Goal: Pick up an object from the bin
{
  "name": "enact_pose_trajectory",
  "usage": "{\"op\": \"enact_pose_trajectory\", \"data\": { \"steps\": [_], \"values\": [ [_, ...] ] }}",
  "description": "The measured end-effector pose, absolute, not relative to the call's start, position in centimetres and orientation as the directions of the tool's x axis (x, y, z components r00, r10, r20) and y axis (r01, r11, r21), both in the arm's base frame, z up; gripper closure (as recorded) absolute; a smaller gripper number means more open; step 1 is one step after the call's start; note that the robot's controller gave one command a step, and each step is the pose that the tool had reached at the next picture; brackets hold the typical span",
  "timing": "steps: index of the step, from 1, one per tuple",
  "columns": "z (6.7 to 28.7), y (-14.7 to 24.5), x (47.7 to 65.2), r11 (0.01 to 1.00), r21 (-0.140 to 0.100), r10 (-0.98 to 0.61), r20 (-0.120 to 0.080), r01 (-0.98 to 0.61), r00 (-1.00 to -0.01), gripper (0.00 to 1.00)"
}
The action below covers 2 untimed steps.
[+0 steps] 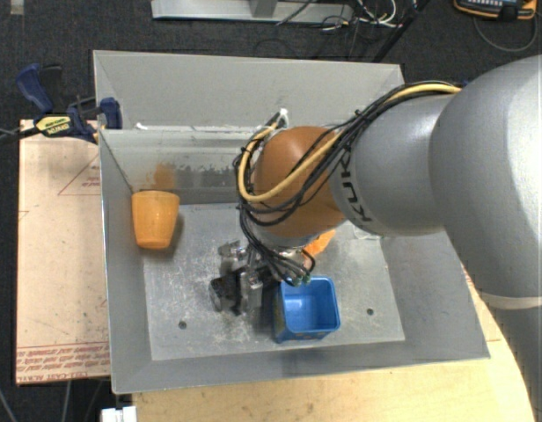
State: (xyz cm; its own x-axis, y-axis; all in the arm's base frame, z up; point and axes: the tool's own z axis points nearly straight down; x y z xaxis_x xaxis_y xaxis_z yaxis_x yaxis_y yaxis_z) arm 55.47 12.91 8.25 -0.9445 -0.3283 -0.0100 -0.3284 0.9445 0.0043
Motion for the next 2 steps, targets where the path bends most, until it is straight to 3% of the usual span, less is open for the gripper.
{"op": "enact_pose_trajectory", "data": {
  "steps": [1,2],
  "values": [
    [12.7,12.9,55.1,0.946,0.004,-0.323,0.000,-0.323,-0.946,1.00],
    [15.8,11.7,55.8,0.941,0.005,-0.338,-0.014,-0.338,-0.941,1.00]
  ]
}}
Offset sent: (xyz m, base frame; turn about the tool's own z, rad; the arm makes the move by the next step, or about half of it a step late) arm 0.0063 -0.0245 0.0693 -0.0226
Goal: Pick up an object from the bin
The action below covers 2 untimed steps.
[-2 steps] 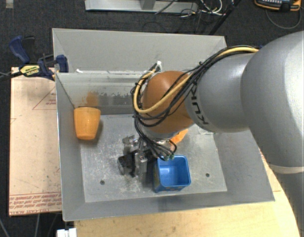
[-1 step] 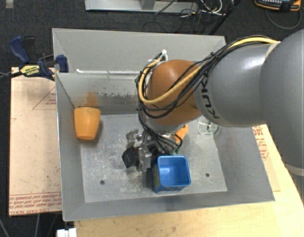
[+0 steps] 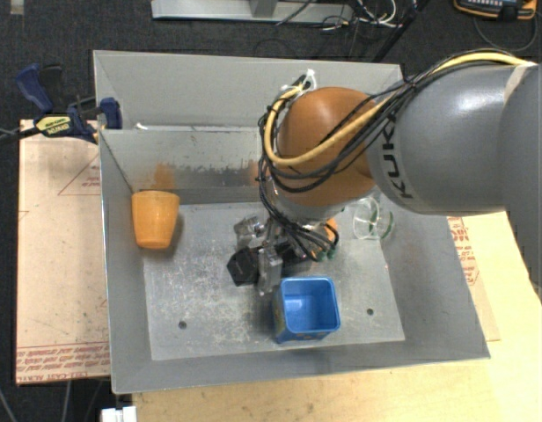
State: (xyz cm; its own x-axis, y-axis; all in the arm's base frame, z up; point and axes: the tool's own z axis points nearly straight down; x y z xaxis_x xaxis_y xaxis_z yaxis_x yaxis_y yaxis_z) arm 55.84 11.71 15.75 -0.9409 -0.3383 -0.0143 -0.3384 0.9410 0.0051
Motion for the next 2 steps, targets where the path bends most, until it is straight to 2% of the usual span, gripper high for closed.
{"op": "enact_pose_trajectory", "data": {
  "steps": [1,2],
  "values": [
    [18.7,12.3,55.0,0.943,0.006,-0.333,0.008,-0.333,-0.943,1.00],
    [24.3,11.6,55.0,0.932,0.008,-0.361,-0.004,-0.361,-0.933,1.00]
  ]
}}
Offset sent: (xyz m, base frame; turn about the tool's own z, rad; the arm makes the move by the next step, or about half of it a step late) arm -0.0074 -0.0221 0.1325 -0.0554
